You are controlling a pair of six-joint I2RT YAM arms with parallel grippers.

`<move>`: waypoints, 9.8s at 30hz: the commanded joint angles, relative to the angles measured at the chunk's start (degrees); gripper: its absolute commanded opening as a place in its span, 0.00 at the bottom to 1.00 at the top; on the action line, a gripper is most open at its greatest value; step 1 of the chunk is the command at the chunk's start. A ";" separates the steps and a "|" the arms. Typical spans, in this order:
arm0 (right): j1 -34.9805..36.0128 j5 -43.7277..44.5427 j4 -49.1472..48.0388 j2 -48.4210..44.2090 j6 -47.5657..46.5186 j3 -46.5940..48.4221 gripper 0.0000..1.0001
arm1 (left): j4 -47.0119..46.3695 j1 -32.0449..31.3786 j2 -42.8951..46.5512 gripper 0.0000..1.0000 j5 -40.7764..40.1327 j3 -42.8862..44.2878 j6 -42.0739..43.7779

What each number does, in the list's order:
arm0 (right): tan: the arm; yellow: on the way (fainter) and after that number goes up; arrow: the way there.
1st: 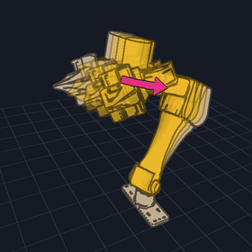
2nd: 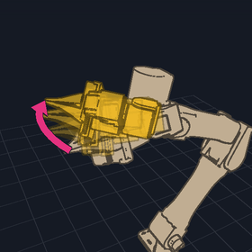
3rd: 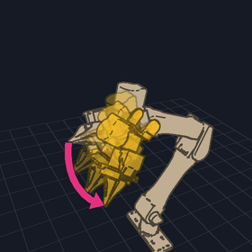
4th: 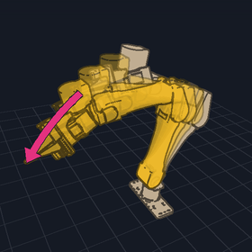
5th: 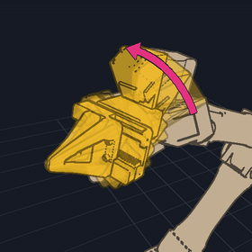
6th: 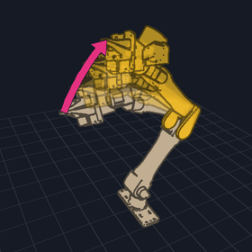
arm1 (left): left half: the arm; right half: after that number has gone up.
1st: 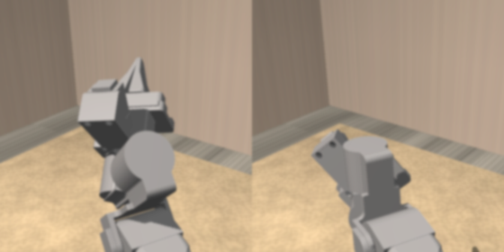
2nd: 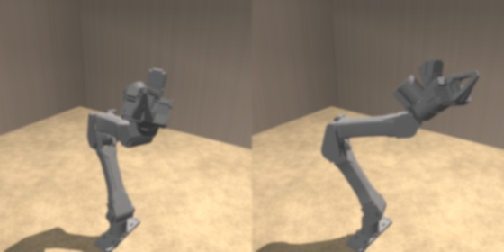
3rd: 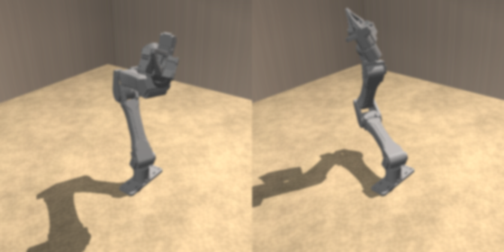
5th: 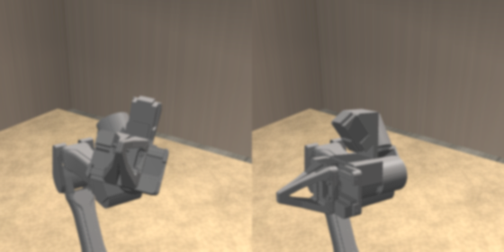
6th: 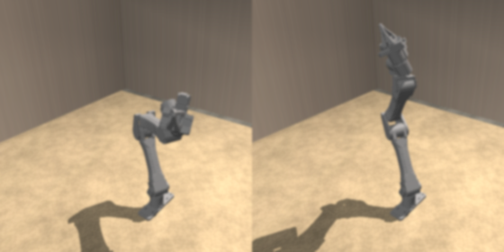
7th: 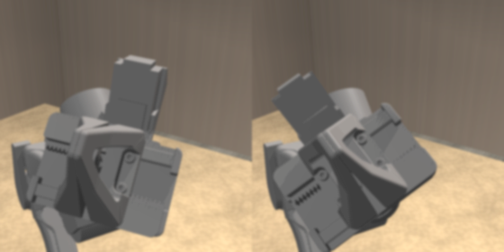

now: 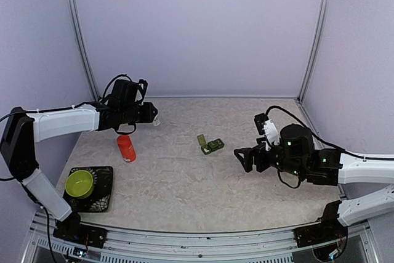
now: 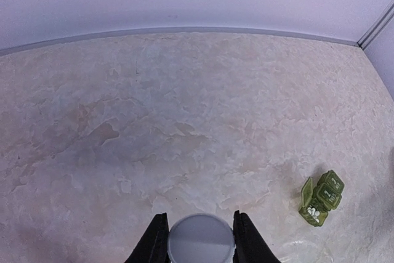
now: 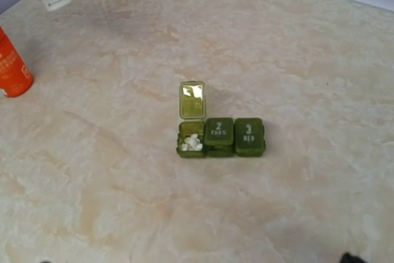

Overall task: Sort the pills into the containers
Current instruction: Place the pill bottle at the center of the board, then adjust the pill container at the center of the board, then position the pill container at the center of the board, then close the lid of the pill container.

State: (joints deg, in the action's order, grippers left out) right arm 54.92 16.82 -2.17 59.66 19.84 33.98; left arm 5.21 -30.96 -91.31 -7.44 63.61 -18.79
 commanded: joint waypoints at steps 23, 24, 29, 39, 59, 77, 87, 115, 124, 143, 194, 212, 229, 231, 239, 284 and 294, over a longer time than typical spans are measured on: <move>-0.83 1.08 0.54 -3.87 1.79 -3.59 1.00 | -0.79 7.02 -10.69 0.18 -3.62 8.87 -0.30; -0.79 1.15 0.56 -3.76 1.81 -3.55 1.00 | -0.67 7.24 -11.26 0.18 -3.82 9.16 -0.52; -0.81 1.02 0.59 -3.74 1.70 -3.33 1.00 | 0.05 8.12 -14.30 0.18 -5.05 10.38 -0.92; -0.94 1.05 0.81 -4.02 2.01 -3.66 1.00 | 1.18 8.72 -20.40 0.18 -12.27 13.70 0.21; -0.95 0.98 0.79 -3.43 2.17 -3.57 1.00 | -2.17 9.40 -27.36 0.38 -19.85 14.14 -0.73; -5.74 -8.48 -0.09 4.49 -0.20 3.40 1.00 | -3.21 7.77 -18.11 0.86 -11.47 12.52 -1.20; -18.37 -27.61 -0.49 23.10 0.42 14.45 1.00 | -9.02 2.70 -16.78 0.99 2.65 9.71 -2.07; -28.90 -52.89 -4.17 54.73 -1.47 32.40 0.92 | -29.89 -2.65 -29.36 0.90 28.91 7.61 -11.05; -28.90 -57.22 -7.42 58.51 -0.46 33.67 0.89 | -31.46 -2.64 -29.26 0.89 31.32 6.06 -11.62; -21.40 -60.29 -10.78 57.39 -3.51 28.36 0.82 | -32.39 -0.97 -26.94 0.88 32.78 3.41 -11.71; -15.28 -40.87 -7.65 61.13 -37.94 33.72 0.60 | -27.73 1.43 -39.51 0.81 49.67 17.95 -8.91; -12.65 -42.82 -14.07 54.43 -34.11 24.15 0.36 | -40.56 1.00 -31.93 0.80 50.05 3.30 -13.82; -9.48 -44.93 -15.78 50.39 -33.25 17.58 0.35 | -44.92 -3.25 -26.96 0.76 54.99 -5.20 -13.20; -9.49 -45.03 -15.60 50.39 -33.35 17.69 0.35 | -44.29 -3.39 -26.83 0.74 55.68 -5.38 -12.57; -9.48 -44.86 -15.40 50.77 -33.58 17.60 0.35 | -40.52 -4.13 -25.58 0.61 57.70 -5.55 -9.29; -9.48 -41.69 -13.84 50.96 -33.87 18.45 0.35 | -29.23 -10.14 -18.79 0.08 36.87 -15.05 -8.49; -9.48 -41.68 -13.72 50.90 -33.89 18.50 0.35 | -30.75 -10.52 -19.20 0.00 33.40 -17.80 -11.07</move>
State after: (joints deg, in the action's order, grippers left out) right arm 44.99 -25.89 -17.26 111.81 -14.11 52.23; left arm -26.98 -41.19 -110.85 29.39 48.66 -28.36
